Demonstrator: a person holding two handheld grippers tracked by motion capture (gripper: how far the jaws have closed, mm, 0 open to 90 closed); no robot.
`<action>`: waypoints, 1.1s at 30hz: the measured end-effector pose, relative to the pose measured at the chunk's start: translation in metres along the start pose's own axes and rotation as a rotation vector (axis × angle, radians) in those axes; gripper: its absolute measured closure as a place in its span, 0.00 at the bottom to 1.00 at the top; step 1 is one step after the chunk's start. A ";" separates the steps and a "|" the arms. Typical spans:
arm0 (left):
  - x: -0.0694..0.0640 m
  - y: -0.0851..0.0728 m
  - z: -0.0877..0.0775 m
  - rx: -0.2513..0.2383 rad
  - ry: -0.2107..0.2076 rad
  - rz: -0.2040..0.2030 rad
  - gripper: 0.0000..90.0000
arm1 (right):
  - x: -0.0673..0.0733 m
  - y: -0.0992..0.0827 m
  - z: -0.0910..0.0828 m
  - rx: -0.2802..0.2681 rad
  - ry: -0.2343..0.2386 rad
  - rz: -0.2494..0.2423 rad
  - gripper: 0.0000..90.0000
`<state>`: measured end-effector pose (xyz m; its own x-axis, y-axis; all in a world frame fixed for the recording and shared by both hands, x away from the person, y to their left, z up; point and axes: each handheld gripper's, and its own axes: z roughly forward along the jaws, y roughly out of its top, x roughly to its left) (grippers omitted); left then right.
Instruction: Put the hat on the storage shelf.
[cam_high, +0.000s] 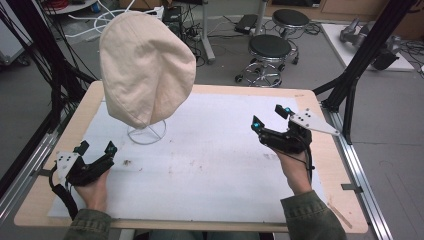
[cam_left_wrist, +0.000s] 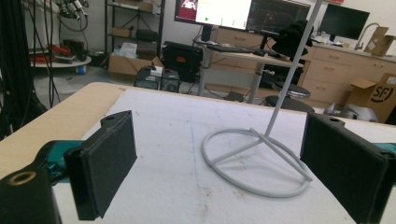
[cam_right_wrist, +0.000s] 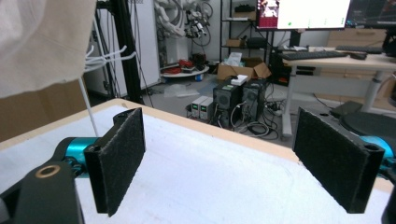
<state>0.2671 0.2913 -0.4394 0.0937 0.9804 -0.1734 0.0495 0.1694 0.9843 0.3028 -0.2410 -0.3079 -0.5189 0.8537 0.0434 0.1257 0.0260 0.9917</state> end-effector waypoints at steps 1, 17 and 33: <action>0.000 0.000 0.000 0.000 -0.001 0.000 0.12 | -0.002 -0.005 -0.005 0.003 -0.008 0.007 0.17; -0.008 -0.001 0.001 0.004 -0.015 0.009 0.12 | -0.025 -0.037 -0.040 0.041 -0.098 0.042 0.14; -0.011 0.000 0.000 -0.001 -0.011 0.011 0.12 | -0.044 -0.097 -0.057 0.073 -0.282 0.119 0.14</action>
<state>0.2660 0.2809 -0.4380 0.1051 0.9810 -0.1633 0.0476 0.1590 0.9861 0.2655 -0.3103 -0.3993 -0.2432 0.9633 0.1138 0.2370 -0.0548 0.9700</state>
